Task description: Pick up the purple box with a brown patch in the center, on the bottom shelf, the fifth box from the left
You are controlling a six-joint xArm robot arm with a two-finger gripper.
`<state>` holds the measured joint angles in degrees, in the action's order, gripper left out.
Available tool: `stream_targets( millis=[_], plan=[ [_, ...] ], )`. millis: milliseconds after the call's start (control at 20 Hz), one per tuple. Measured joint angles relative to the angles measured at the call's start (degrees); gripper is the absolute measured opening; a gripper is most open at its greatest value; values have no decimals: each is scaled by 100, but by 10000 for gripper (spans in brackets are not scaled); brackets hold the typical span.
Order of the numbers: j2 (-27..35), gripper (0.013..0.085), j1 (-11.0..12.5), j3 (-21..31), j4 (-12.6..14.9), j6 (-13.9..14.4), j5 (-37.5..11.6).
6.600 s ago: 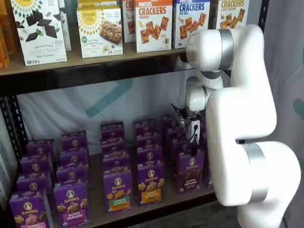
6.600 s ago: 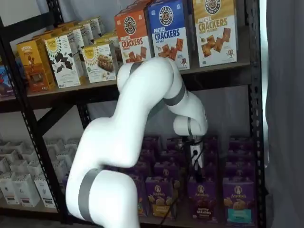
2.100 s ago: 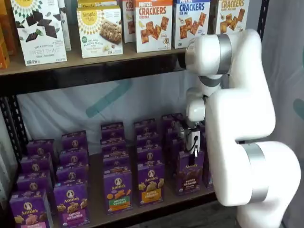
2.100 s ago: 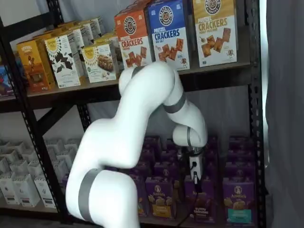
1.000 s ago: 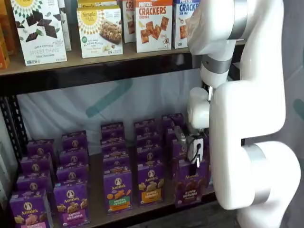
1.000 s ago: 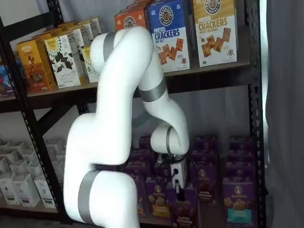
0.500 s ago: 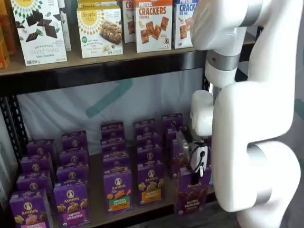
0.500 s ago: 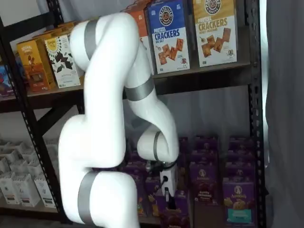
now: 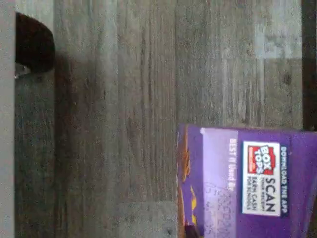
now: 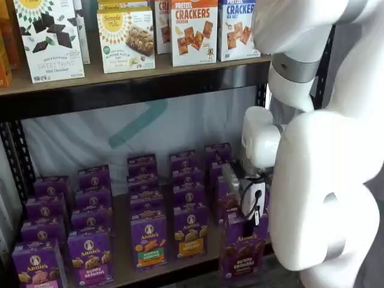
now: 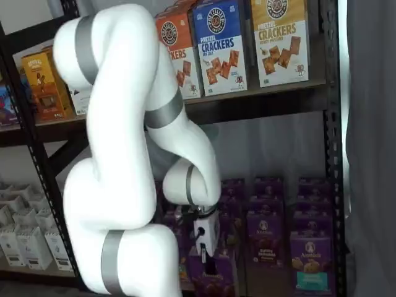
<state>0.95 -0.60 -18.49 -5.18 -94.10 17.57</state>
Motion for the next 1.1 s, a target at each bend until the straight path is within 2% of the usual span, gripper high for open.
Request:
stream_targets(
  millis=[50,350,650,1100],
  plan=[
    [-189,250,-51,48,-72,-11,149],
    [-988,250,-237,158,-79,209,812],
    [-1784,250,-361,74,89,532,1747],
    [-2851,250,-411,-201,38,629,3103]
  ],
)
